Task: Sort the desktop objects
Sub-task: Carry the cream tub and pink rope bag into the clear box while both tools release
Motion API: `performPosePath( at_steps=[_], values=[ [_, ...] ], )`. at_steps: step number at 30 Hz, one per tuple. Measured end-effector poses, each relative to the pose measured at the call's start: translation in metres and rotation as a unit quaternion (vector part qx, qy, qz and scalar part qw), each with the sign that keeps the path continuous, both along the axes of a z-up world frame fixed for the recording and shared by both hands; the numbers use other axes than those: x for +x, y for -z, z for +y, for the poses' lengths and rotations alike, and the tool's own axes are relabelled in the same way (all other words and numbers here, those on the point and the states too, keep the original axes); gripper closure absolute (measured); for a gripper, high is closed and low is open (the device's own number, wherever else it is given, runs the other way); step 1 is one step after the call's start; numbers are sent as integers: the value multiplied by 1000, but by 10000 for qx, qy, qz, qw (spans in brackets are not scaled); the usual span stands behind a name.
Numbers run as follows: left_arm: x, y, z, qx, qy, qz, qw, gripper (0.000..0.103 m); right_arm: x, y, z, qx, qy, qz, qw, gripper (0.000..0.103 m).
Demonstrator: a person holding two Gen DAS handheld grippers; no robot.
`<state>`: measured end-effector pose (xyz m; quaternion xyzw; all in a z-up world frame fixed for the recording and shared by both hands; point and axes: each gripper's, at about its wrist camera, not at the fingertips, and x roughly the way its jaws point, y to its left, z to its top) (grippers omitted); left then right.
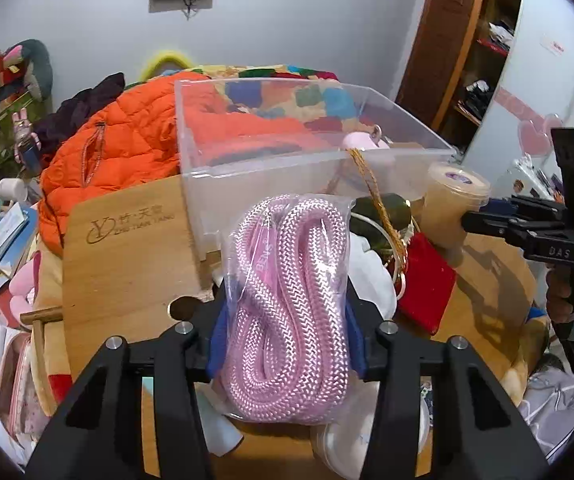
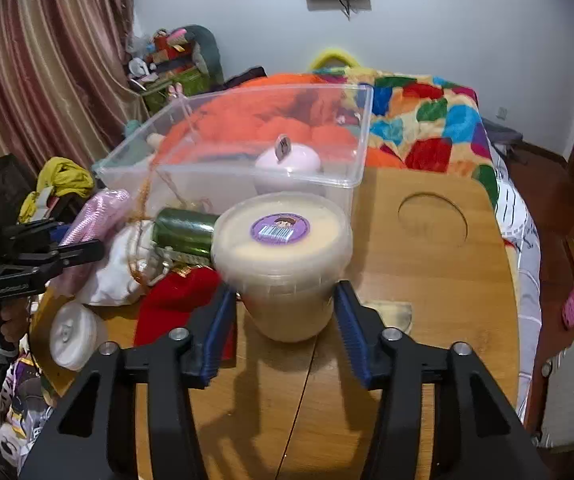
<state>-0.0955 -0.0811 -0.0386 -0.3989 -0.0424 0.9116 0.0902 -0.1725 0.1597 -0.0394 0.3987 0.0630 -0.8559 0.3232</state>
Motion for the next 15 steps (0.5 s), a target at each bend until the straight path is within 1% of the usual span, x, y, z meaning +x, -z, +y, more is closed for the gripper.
performPosePath(
  at_steps=[3,8,10,12,14,15],
  values=[
    [5,-7,-5,54,-106,89,9999,56,3,-3,-2,48,-76,62,9999,64],
    [16,-20,-8,101,-151,283,9994,56,2,-2,-5,235,-123,130,9996,64],
    [20,-25,-9,136,-134,350,9992,56,0,-1,-8,380,-69,146,9991,59],
    [25,-29,-7,163,-127,423,9989,56,0,2,-12,514,-39,251,9984,50],
    [27,-33,-7,195,-115,478,9986,56,-1,6,-17,583,-31,299,9978,44],
    [28,-35,-6,196,-111,496,9985,56,-2,8,-20,578,-42,305,9979,44]
  ],
)
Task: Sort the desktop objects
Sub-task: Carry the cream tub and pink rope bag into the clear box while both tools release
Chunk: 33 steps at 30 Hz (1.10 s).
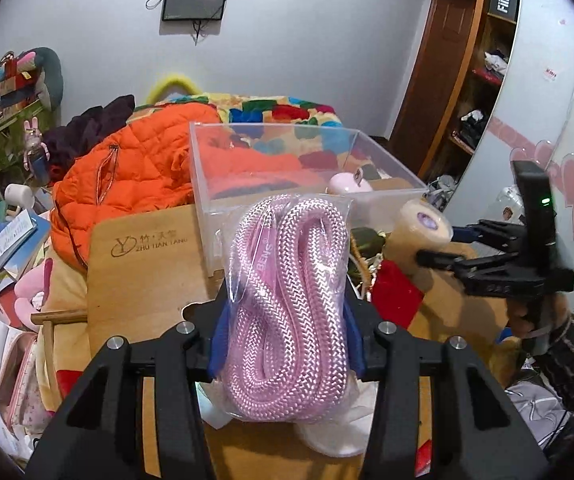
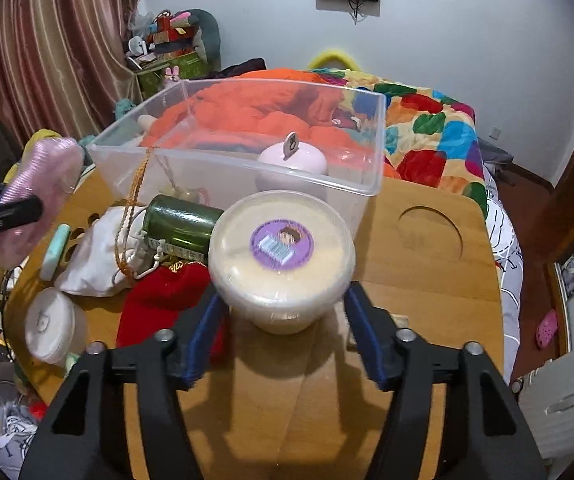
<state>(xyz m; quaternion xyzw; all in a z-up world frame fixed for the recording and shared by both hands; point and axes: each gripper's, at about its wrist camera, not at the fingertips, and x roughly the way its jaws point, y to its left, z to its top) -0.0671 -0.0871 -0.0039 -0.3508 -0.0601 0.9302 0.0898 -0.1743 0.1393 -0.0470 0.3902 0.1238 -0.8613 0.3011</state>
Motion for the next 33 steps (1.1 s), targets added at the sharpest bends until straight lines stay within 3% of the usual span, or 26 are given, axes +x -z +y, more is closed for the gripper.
performPosePath(
  at_steps=[4,13,14,23,33],
  values=[
    [1,-2,0,7,3,53,10000,56,-6,2,-6,-56,93,80,9999,37],
    [0,-4,-5,18,-156,159,9998,56,0,-4,4,-366,181,100,9991,40],
    [-1,-5,-5,11,-168,172,9997,56,3,-8,6,-393,149,133,9990,44],
    [-9,-17,-7,31,-288,311,9991,56,23,-43,14,-402,-29,541,9977,44],
    [-25,-51,-2,-102,-283,642,9975,56,7,-85,8,-771,-113,777,9939,44]
  ],
)
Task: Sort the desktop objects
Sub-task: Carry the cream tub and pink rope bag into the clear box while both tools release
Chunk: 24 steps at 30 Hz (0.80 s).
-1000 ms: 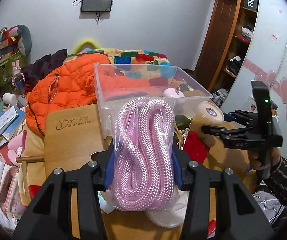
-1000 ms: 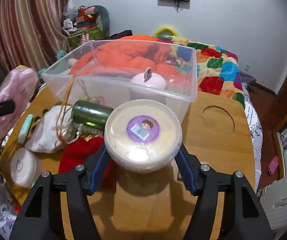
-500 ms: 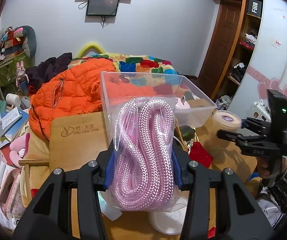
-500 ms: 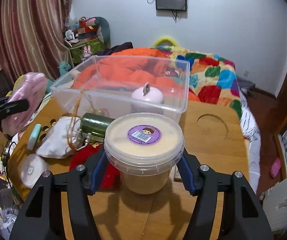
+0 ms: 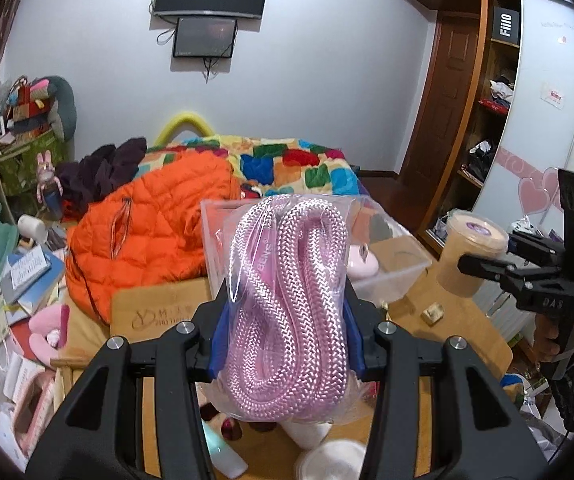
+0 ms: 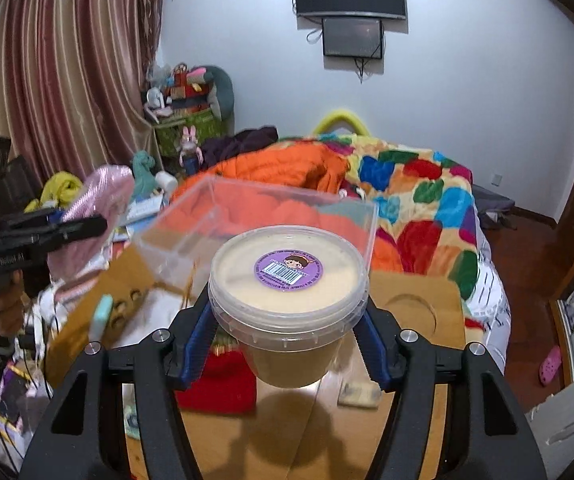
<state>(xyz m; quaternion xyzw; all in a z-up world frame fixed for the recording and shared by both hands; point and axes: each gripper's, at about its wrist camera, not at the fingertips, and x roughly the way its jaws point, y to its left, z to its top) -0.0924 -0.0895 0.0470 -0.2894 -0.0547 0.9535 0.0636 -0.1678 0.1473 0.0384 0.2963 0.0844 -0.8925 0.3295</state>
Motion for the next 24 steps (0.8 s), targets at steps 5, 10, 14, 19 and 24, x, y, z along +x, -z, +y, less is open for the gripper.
performPosePath(
  at_steps=[5,10,14,19,24],
  values=[
    [-15,-8,2,-47,41,112,9999,56,-20,-14,-10,-142,106,139,9997,44],
    [-34,-7,-1,40,89,117,9999,56,-39,-17,-26,-240,92,106,9996,44],
    [-51,-2,-4,121,116,93,9998,56,-49,-11,-46,-263,-60,60,9996,44],
    [-74,15,-5,292,168,-83,9994,56,-60,7,-72,-191,-262,-105,9994,44],
    [-96,35,-8,324,160,-387,9986,56,-74,28,-92,21,-377,-341,9987,44]
  ],
)
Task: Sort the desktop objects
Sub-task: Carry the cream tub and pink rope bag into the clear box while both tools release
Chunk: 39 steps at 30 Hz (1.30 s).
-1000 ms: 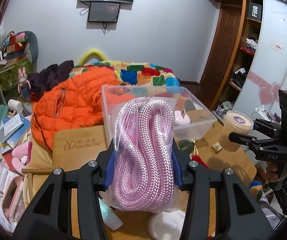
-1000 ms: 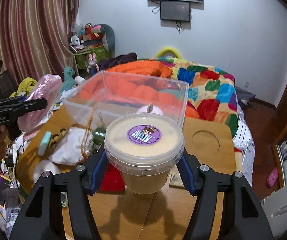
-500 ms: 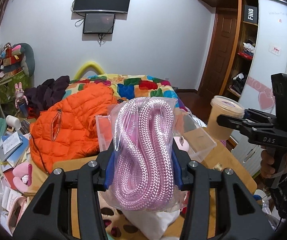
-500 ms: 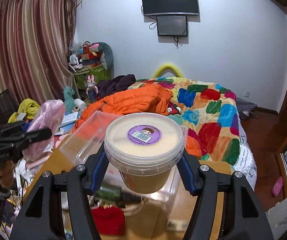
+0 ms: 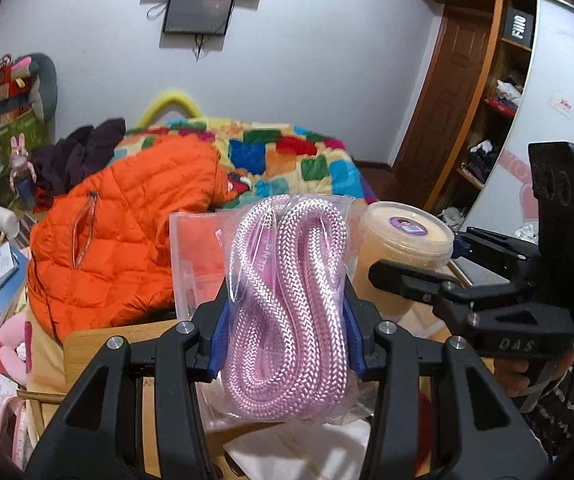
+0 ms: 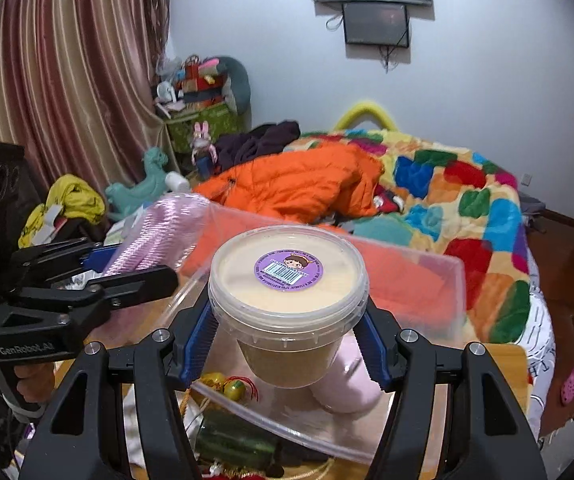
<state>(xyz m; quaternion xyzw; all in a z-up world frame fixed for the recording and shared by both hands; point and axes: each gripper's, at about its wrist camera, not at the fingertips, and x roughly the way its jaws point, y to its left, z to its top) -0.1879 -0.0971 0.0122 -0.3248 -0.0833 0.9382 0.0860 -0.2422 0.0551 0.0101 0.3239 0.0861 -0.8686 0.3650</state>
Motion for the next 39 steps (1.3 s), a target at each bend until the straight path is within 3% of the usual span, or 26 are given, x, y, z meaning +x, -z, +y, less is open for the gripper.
performPosePath(
  at_steps=[8,16,24,39],
  values=[
    [-12,10,7,-273,130,-188,9994,57,-10,22,-10,310,-141,-180,9993,44],
    [-19,21,8,-220,131,-458,9986,64,-12,40,-17,646,-178,-376,9970,47],
    [-13,19,11,-256,171,-425,9986,64,-16,41,-6,547,-59,-736,9958,47],
    [16,-4,19,-295,147,-278,9991,64,26,11,18,635,33,-113,9979,43]
  ],
)
